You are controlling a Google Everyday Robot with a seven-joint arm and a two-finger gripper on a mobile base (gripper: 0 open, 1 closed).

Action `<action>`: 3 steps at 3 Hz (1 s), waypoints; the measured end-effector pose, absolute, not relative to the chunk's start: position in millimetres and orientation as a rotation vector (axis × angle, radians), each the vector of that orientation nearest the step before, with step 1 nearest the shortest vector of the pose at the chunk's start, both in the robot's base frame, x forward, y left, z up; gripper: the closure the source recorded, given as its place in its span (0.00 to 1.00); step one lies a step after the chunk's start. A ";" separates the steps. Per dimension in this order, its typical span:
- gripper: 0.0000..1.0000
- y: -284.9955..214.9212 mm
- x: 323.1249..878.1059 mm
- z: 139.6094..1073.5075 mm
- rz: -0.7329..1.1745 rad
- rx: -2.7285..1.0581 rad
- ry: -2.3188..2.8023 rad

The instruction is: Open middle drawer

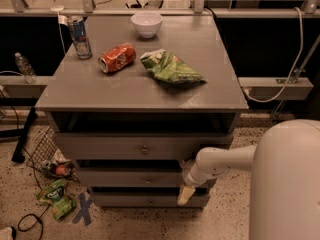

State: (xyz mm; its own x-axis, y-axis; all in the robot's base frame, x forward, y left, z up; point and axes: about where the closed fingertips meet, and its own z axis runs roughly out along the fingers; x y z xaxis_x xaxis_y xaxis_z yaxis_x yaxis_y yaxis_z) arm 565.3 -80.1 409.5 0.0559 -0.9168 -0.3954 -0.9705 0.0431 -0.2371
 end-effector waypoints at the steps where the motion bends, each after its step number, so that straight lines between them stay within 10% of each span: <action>1: 0.16 -78.9 560.3 409.5 0.161 -1.896 1.883; 3: 0.71 -76.7 560.6 408.0 0.172 -1.906 1.876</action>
Offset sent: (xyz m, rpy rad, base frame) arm 0.0091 0.0084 -0.0055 0.0137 0.0251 0.0537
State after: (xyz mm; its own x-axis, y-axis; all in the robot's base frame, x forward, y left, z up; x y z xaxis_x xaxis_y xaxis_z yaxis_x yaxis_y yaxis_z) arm 560.6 -76.7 408.0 0.0633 -0.9151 -0.3983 -0.9723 0.0335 -0.2315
